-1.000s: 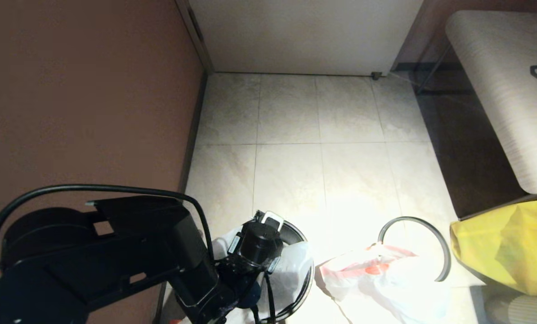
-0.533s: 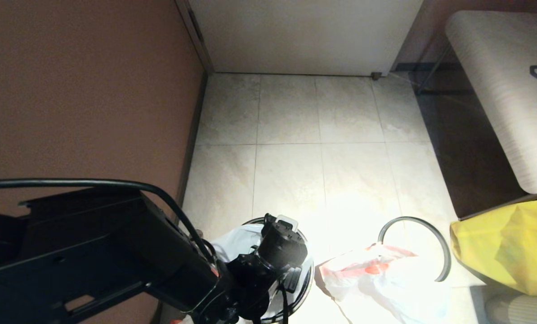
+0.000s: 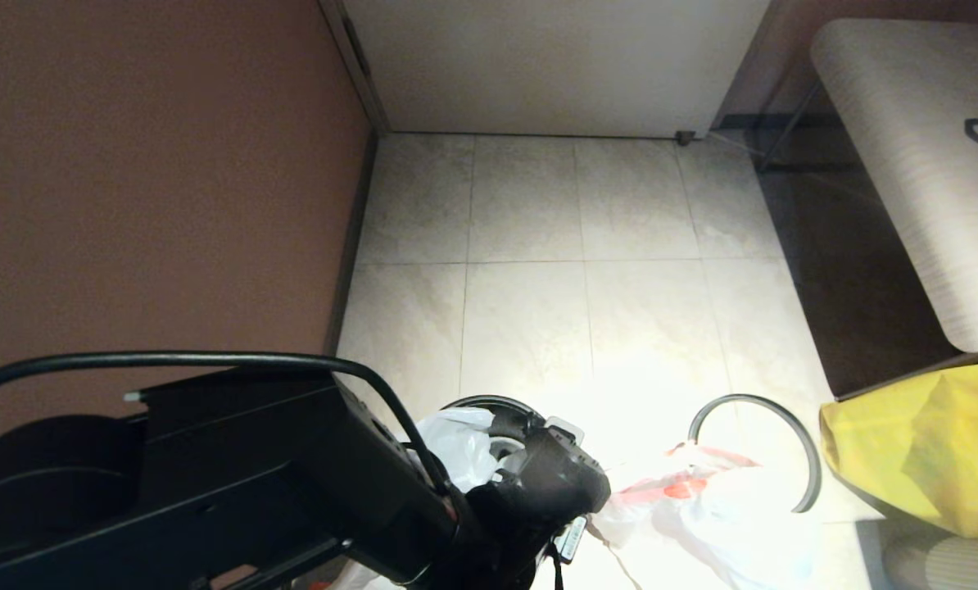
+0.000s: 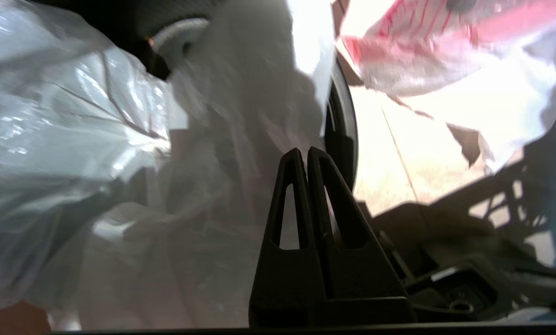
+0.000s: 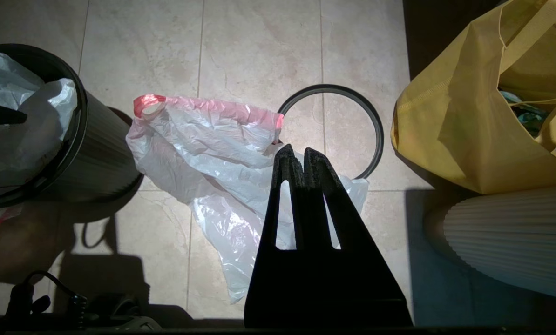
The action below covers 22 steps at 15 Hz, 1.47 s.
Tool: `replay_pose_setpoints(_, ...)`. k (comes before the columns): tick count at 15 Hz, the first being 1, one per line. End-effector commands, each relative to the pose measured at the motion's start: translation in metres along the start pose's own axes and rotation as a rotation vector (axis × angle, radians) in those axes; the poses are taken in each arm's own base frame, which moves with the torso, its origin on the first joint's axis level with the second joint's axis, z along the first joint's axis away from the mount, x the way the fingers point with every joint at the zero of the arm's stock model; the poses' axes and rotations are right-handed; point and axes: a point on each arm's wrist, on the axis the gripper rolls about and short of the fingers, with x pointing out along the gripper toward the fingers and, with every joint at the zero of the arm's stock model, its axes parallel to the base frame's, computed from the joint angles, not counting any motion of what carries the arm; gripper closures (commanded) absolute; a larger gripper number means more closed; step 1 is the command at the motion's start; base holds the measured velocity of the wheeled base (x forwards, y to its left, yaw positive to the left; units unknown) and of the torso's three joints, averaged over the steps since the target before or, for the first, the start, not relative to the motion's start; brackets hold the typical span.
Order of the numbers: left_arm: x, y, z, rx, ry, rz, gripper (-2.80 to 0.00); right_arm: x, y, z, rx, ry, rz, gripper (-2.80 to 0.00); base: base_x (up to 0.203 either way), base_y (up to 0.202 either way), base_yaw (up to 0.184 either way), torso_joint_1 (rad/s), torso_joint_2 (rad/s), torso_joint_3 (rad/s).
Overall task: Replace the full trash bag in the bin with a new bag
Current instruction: Put the new garbage bag on the trash can
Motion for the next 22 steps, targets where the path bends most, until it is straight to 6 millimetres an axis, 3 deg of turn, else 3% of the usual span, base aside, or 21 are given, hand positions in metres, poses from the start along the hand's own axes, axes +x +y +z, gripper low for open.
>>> replay_pose_setpoints(1,0.013,-0.008,-0.008,0.024,0.040,0.007,0.00,0.000,0.000,0.000,0.000,0.001,0.001,0.00,0.000,0.000,0.000,0.000,0.00,0.000)
replay_pose_setpoints(3,0.028,-0.005,-0.015,0.025,0.071,0.029,0.00,0.000,0.000,0.000,0.000,0.001,0.001,0.00,0.000,0.000,0.000,0.000,0.00,0.000)
replay_pose_setpoints(6,0.054,0.029,-0.014,-0.042,0.105,0.108,0.00,0.000,0.000,0.000,0.000,0.001,0.001,0.00,0.000,0.000,0.000,0.000,0.00,0.000)
replay_pose_setpoints(9,0.056,0.055,-0.017,-0.069,0.132,0.153,0.00,0.000,0.000,0.000,0.000,0.001,0.001,0.00,0.000,0.000,0.000,0.000,0.00,0.000)
replay_pose_setpoints(14,0.088,0.062,-0.041,-0.044,0.200,0.202,0.00,0.000,0.000,0.000,0.000,0.001,0.001,0.00,0.000,0.000,0.000,0.000,0.00,0.000)
replay_pose_setpoints(20,0.121,0.077,-0.047,0.020,0.122,0.312,0.00,0.000,0.000,0.000,0.000,0.001,0.001,0.00,0.000,0.000,0.000,0.000,0.00,0.000)
replay_pose_setpoints(22,0.120,0.077,-0.042,0.017,0.103,0.317,0.00,0.000,0.000,0.000,0.000,0.001,0.001,0.00,0.000,0.000,0.000,0.000,0.00,0.000)
